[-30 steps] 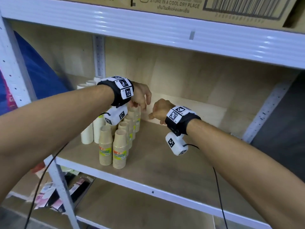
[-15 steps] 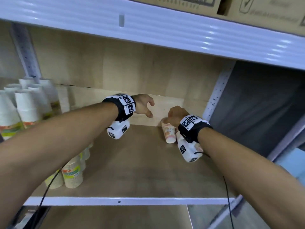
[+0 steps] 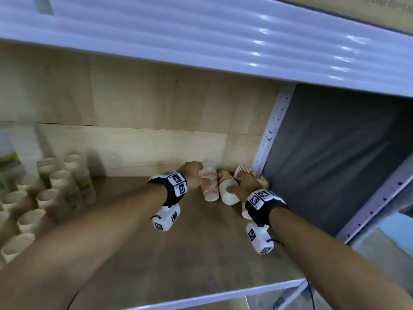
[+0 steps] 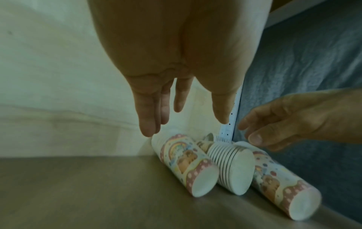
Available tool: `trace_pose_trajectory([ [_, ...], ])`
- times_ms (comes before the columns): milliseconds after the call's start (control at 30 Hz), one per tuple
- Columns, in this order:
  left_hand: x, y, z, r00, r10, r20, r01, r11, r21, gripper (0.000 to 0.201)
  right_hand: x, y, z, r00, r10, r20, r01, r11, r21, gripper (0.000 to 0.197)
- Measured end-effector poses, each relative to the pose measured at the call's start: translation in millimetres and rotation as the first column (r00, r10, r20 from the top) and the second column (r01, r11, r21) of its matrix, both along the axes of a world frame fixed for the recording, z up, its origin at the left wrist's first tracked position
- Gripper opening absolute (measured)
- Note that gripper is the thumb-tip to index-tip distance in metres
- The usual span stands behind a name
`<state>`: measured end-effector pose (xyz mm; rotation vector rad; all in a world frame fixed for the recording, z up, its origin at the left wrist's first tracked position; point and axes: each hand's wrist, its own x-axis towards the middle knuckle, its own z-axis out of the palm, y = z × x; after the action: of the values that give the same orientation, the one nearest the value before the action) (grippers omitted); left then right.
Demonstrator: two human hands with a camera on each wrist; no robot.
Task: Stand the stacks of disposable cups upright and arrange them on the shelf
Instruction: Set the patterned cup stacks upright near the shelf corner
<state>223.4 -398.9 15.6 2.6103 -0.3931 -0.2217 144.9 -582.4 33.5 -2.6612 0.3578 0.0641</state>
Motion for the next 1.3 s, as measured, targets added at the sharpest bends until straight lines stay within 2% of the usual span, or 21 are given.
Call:
trace_pose_trajectory([
  [67, 4.2, -4.6, -12.5, 0.999, 0.041, -0.008, -0.041, 0.999, -0.026, 0.076, 16.1, -7.8, -16.4, 1.0, -0.008, 0.001, 0.008, 1.0, 0.021, 0.067],
  [133, 7.4, -8.8, -23.9, 0.997, 0.069, -0.015, -0.07, 0.997, -0.038, 0.071, 13.7, 0.1, -10.1, 1.0, 0.006, 0.015, -0.006, 1.0, -0.013, 0.068],
  [233, 14.8, -15.0, -36.8, 0.995, 0.093, -0.042, -0.094, 0.995, -0.032, 0.069, 12.4, 8.5, -3.1, 1.0, 0.012, 0.003, -0.012, 0.999, -0.053, 0.056],
  [400, 36.8, -25.2, -67.7, 0.985, 0.136, -0.106, -0.145, 0.986, -0.085, 0.073, 25.2, 11.5, -5.5, 0.998, 0.057, 0.002, -0.057, 0.996, -0.064, 0.051],
  [533, 26.8, -26.9, -64.5, 0.981, 0.101, -0.163, -0.133, 0.972, -0.195, 0.052, 25.3, 14.1, -4.2, 0.996, 0.084, -0.014, -0.085, 0.995, -0.06, 0.03],
  [600, 21.6, -28.1, -62.8, 0.979, 0.096, -0.18, -0.146, 0.947, -0.287, 0.047, 23.0, 15.4, -4.1, 0.994, 0.11, -0.005, -0.11, 0.989, -0.095, 0.032],
  [667, 17.6, -30.3, -61.4, 0.973, 0.086, -0.215, -0.157, 0.927, -0.342, 0.058, 20.3, 15.1, -2.1, 0.992, 0.123, 0.002, -0.122, 0.986, -0.113, 0.047],
  [767, 16.9, -32.9, -61.6, 0.954, 0.101, -0.282, -0.212, 0.893, -0.398, 0.089, 16.3, 16.0, 3.4, 0.998, 0.062, -0.027, -0.065, 0.989, -0.133, 0.067],
  [900, 29.8, -35.9, -73.5, 0.935, 0.134, -0.327, -0.267, 0.875, -0.404, 0.115, 27.7, 16.8, -8.7, 0.993, 0.011, -0.116, -0.008, 1.0, 0.025, 0.068],
  [1000, 28.1, -35.6, -70.7, 0.932, 0.123, -0.341, -0.26, 0.884, -0.389, 0.12, 35.0, 17.9, -14.8, 0.992, -0.024, -0.123, 0.034, 0.996, 0.077, 0.063],
  [1133, 23.6, -36.4, -66.8, 0.924, 0.118, -0.365, -0.26, 0.891, -0.371, 0.109, 42.4, 16.2, -22.0, 0.989, -0.078, -0.127, 0.094, 0.987, 0.129, 0.069],
  [1233, 24.2, -37.4, -67.8, 0.919, 0.134, -0.371, -0.282, 0.882, -0.378, 0.123, 41.7, 15.2, -24.9, 0.991, -0.07, -0.11, 0.085, 0.987, 0.134, 0.068],
  [1300, 25.2, -37.7, -70.2, 0.915, 0.142, -0.377, -0.292, 0.88, -0.376, 0.121, 40.2, 14.3, -25.7, 0.991, -0.071, -0.112, 0.086, 0.987, 0.138, 0.068],
])
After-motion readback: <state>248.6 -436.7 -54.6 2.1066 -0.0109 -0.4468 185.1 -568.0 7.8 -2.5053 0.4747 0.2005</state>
